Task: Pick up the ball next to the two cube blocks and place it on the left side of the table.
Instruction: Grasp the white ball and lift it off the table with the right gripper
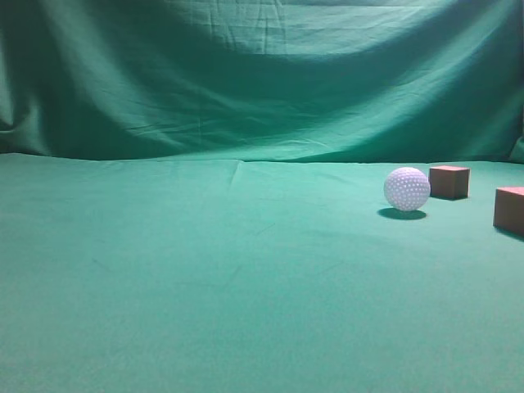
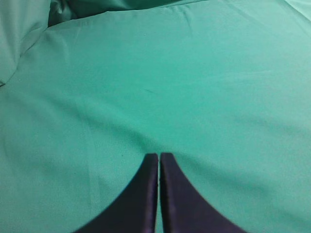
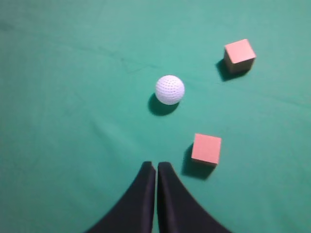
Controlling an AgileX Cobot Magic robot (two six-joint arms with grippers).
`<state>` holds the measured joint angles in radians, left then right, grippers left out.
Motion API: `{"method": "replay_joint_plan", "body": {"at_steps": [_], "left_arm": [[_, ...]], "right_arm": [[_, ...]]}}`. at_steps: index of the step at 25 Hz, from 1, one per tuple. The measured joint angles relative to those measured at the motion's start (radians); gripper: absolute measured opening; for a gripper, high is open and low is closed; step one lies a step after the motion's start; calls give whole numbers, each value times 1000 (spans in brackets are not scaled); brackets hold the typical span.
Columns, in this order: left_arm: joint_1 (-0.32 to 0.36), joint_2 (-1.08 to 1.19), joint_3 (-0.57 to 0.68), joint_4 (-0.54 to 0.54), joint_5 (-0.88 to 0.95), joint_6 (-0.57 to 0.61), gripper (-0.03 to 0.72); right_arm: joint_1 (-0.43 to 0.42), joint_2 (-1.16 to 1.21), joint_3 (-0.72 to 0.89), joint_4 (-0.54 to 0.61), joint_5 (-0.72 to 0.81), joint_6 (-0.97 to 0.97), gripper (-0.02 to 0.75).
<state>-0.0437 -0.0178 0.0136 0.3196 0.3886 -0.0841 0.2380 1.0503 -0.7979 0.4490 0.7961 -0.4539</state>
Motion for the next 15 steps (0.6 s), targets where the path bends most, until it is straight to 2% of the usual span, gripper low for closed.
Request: {"method": "replay_joint_plan", "body": {"at_steps": [5, 8, 9, 10, 13, 15], "left_arm": [[0, 0, 0, 0, 0, 0, 0], [0, 0, 0, 0, 0, 0, 0], [0, 0, 0, 0, 0, 0, 0], [0, 0, 0, 0, 0, 0, 0], [0, 0, 0, 0, 0, 0, 0], [0, 0, 0, 0, 0, 0, 0]], "right_arm": [[113, 224, -107, -56, -34, -11, 0], [121, 354, -153, -48, -104, -11, 0], [121, 397, -167, -41, -126, -11, 49], [121, 438, -181, -37, -142, -11, 49], [121, 543, -221, -31, -169, -11, 225], [121, 601, -245, -31, -174, -11, 391]]}}
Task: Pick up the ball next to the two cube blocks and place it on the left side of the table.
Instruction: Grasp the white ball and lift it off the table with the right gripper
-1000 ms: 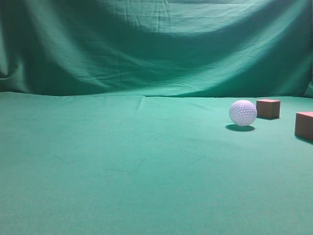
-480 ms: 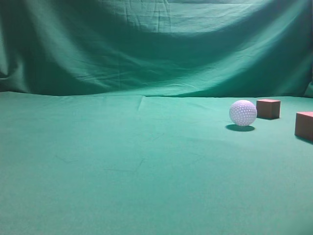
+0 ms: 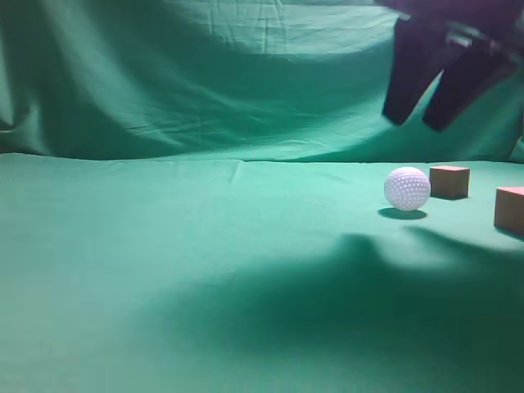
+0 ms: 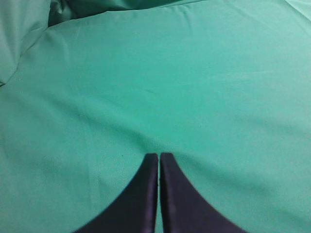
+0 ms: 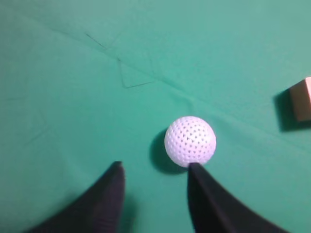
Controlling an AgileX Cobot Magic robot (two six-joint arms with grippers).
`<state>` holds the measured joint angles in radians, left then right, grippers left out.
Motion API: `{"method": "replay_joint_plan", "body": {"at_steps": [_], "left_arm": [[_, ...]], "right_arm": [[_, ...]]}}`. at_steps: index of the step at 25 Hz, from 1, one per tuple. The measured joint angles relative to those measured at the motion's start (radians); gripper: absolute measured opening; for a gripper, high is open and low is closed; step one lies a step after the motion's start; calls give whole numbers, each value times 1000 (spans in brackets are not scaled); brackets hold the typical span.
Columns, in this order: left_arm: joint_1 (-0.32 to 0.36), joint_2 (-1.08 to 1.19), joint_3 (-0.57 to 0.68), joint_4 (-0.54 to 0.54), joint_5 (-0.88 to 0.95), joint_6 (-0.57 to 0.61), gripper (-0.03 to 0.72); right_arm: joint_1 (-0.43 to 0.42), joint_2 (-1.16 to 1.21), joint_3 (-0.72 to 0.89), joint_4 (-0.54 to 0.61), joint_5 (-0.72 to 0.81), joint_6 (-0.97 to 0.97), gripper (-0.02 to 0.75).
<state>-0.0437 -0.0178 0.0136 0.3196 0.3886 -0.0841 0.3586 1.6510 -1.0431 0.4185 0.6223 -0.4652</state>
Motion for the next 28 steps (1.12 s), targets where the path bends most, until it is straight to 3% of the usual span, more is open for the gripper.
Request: {"method": "replay_joint_plan", "body": {"at_steps": [2, 4, 9, 11, 13, 14, 15, 18, 24, 28], "left_arm": [[0, 0, 0, 0, 0, 0, 0], [0, 0, 0, 0, 0, 0, 0], [0, 0, 0, 0, 0, 0, 0], [0, 0, 0, 0, 0, 0, 0], [0, 0, 0, 0, 0, 0, 0], [0, 0, 0, 0, 0, 0, 0], [0, 0, 0, 0, 0, 0, 0], [0, 0, 0, 0, 0, 0, 0], [0, 0, 0, 0, 0, 0, 0], [0, 0, 0, 0, 0, 0, 0]], "right_arm": [[0, 55, -22, 0, -7, 0, 531], [0, 99, -38, 0, -13, 0, 615], [0, 187, -52, 0, -63, -1, 608], [0, 209, -52, 0, -87, -9, 537], [0, 225, -52, 0, -110, -32, 545], [0, 233, -52, 0, -120, -38, 486], [0, 237, -53, 0, -134, -42, 489], [0, 241, -55, 0, -151, -48, 309], [22, 239, -177, 1, -24, -53, 307], [118, 226, -373, 41, 43, -53, 307]]}}
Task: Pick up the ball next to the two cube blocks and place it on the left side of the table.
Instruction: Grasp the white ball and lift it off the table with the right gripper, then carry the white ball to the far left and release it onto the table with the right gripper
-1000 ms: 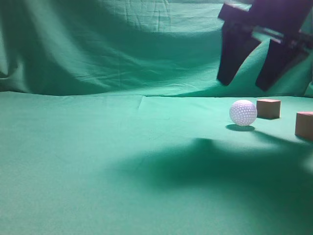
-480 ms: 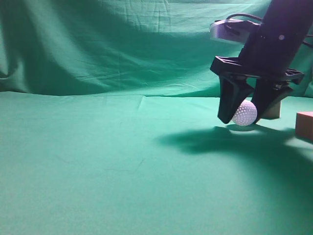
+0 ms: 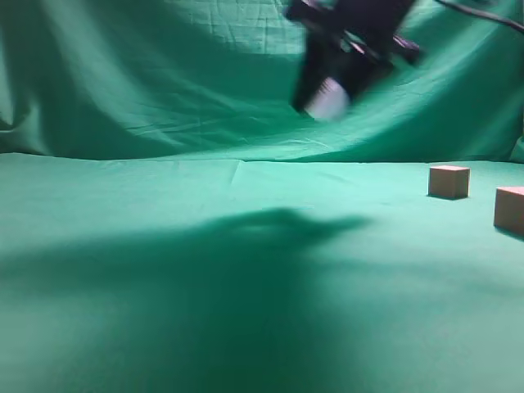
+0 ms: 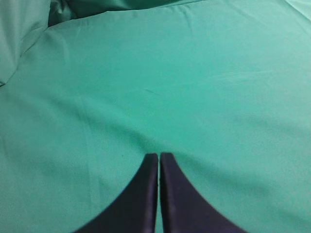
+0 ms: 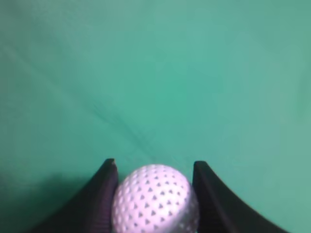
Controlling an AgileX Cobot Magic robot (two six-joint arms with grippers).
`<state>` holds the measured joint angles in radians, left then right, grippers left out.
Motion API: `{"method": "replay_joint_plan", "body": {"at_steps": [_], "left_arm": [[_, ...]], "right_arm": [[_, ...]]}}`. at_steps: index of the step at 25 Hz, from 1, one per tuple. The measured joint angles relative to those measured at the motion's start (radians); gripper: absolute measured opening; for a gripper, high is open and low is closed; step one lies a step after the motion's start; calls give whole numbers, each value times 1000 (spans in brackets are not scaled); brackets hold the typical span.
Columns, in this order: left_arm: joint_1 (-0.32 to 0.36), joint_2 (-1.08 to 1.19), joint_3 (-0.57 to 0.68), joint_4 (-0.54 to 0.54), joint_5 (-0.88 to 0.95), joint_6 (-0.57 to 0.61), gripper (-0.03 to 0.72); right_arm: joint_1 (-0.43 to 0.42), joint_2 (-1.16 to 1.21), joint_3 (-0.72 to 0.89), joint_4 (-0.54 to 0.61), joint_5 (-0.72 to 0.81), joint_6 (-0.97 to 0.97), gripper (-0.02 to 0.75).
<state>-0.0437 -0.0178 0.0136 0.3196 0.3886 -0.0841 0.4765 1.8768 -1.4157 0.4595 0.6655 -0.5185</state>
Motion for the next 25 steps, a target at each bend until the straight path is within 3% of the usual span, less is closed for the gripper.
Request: {"method": "replay_joint_plan", "body": {"at_steps": [6, 12, 19, 25], "left_arm": [[0, 0, 0, 0, 0, 0, 0], [0, 0, 0, 0, 0, 0, 0], [0, 0, 0, 0, 0, 0, 0], [0, 0, 0, 0, 0, 0, 0]], "right_arm": [[189, 92, -255, 102, -104, 0, 307], [354, 373, -554, 153, -194, 0, 307], [442, 670, -872, 156, -258, 0, 307], [462, 810, -944, 158, -337, -104, 307]]}}
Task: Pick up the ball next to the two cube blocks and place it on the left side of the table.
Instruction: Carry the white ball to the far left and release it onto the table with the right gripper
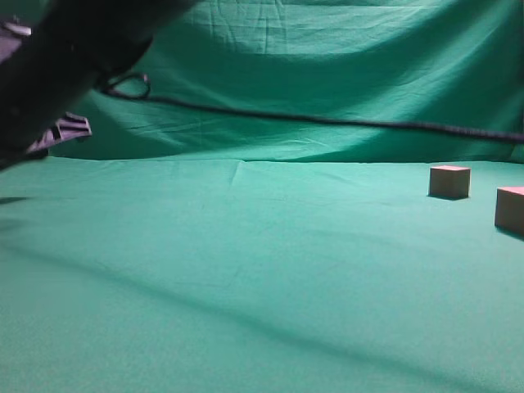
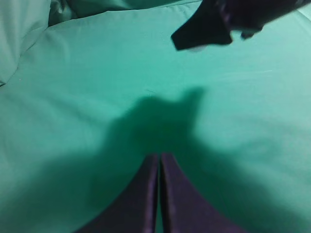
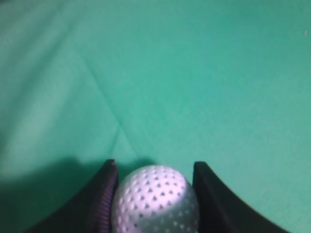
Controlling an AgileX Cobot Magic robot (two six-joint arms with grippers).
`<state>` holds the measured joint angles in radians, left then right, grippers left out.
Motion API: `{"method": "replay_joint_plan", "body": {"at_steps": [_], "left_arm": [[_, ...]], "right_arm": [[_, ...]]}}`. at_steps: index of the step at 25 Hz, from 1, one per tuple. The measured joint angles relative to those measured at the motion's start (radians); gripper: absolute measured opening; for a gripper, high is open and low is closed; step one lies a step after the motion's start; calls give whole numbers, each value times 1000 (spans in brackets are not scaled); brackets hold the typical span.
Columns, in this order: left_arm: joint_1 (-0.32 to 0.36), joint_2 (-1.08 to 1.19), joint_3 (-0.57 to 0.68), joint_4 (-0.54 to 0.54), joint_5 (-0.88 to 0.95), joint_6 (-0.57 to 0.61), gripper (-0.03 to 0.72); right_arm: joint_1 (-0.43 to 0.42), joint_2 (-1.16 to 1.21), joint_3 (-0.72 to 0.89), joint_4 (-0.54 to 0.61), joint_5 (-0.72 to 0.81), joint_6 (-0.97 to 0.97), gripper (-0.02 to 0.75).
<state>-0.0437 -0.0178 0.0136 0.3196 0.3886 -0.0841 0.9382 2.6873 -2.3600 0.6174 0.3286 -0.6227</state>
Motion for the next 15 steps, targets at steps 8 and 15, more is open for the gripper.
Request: {"method": "replay_joint_plan", "body": {"at_steps": [8, 15], "left_arm": [[0, 0, 0, 0, 0, 0, 0], [0, 0, 0, 0, 0, 0, 0]], "right_arm": [[0, 23, -4, 7, -23, -20, 480], [-12, -57, -4, -4, 33, -22, 584]]}}
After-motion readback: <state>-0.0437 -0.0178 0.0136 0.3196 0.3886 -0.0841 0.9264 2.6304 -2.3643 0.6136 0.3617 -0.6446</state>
